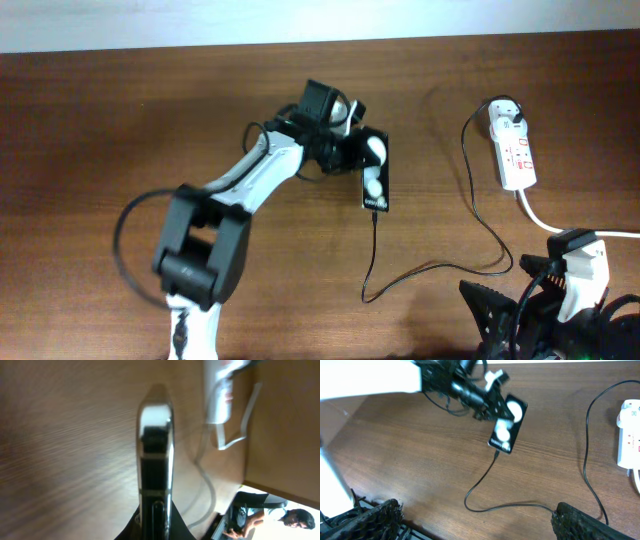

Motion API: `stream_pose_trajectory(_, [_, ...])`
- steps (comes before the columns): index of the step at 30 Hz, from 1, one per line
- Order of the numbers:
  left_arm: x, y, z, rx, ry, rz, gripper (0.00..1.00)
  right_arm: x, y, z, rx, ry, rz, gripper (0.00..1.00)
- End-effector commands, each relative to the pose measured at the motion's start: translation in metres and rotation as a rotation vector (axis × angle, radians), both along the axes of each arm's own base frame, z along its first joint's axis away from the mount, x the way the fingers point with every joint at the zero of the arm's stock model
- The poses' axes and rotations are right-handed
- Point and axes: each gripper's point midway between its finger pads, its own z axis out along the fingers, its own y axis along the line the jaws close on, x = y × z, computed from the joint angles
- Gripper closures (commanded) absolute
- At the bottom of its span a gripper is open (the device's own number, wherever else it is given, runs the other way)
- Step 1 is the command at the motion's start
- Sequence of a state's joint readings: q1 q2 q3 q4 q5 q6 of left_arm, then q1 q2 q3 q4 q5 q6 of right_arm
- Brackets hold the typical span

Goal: Plug charger to phone and switch on socket
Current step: 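Release the cable with the right gripper and lower the phone with the left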

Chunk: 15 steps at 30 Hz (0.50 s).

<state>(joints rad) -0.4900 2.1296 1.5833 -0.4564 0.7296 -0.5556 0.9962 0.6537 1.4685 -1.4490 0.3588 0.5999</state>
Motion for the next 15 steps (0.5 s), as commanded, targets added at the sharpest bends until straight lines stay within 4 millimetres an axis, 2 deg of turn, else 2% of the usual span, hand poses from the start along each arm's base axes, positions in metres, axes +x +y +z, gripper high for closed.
stream_pose_trajectory(1, [-0.002,-0.002,-0.049,0.023,0.082,-0.030,1.00,0.003,0.001,-0.003,-0.009,0.008,-0.018,0.01])
stream_pose_trajectory(3, [-0.003,0.002,-0.070,0.049,0.114,-0.021,1.00,0.002,0.000,-0.004,-0.014,0.012,-0.018,0.01])
stream_pose_trajectory(4, [0.001,0.011,-0.081,0.109,0.109,0.010,1.00,0.002,-0.001,-0.005,-0.018,0.014,-0.018,0.01])
stream_pose_trajectory(5, [0.003,0.015,-0.085,0.143,0.101,0.027,1.00,0.002,-0.001,-0.005,-0.022,0.017,-0.018,0.01])
stream_pose_trajectory(7, [0.007,0.024,-0.093,0.208,0.085,0.059,0.92,0.002,-0.002,-0.006,-0.025,0.018,-0.019,0.01])
stream_pose_trajectory(8, [0.008,0.029,-0.097,0.238,0.083,0.072,0.81,0.002,-0.002,-0.006,-0.025,0.018,-0.019,0.01])
stream_pose_trajectory(11, [0.009,0.032,-0.099,0.260,0.080,0.080,0.63,0.002,-0.001,-0.009,-0.033,0.022,-0.019,0.01])
stream_pose_trajectory(14, [0.002,0.036,-0.102,0.280,0.114,0.077,0.42,0.004,0.002,-0.028,-0.083,0.055,-0.019,0.01])
stream_pose_trajectory(15, [-0.002,0.042,-0.106,0.314,0.131,0.083,0.25,0.005,0.003,-0.036,-0.070,0.089,-0.049,0.01])
